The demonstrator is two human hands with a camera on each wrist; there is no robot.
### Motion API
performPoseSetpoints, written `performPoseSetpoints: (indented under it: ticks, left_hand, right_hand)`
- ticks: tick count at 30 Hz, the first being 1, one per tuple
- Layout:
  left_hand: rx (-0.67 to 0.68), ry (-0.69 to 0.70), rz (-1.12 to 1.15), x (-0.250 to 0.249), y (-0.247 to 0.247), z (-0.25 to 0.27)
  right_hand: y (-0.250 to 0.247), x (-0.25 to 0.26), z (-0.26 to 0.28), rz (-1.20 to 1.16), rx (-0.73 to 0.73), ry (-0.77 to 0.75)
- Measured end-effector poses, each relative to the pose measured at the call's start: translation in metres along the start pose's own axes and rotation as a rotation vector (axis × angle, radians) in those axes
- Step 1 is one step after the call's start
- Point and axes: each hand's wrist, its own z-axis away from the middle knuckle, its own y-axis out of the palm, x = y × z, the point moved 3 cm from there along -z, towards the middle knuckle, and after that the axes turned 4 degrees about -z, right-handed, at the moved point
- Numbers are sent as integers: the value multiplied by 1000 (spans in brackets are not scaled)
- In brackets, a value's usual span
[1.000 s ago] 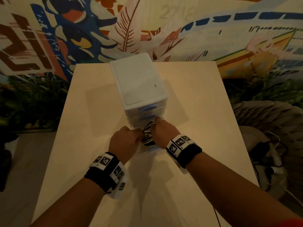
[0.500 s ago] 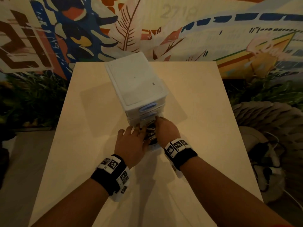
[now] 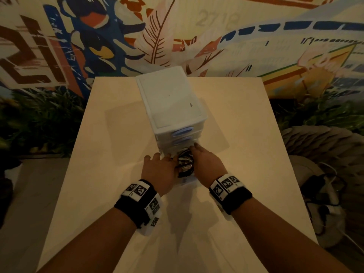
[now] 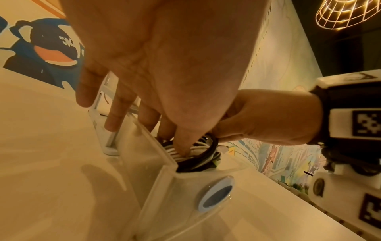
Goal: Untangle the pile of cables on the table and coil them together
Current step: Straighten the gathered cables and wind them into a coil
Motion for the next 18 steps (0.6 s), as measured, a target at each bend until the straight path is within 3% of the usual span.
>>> performPoseSetpoints:
  ticks: [7,11,14,18]
  left_hand:
    - [-18,-44,22,-6,11,-2]
    - [-30,-20,77,-9,18,2]
    - [-14,-46,174,-10,17,4]
    - [-6,-64,118,-13,19,3]
  right_hand:
    - [39,-10,18,198,57,-138]
    - [50,-11,23,305,13,-192]
    - [55,-12,22,280,31,-143]
    - [46,-13,19,123,52,-133]
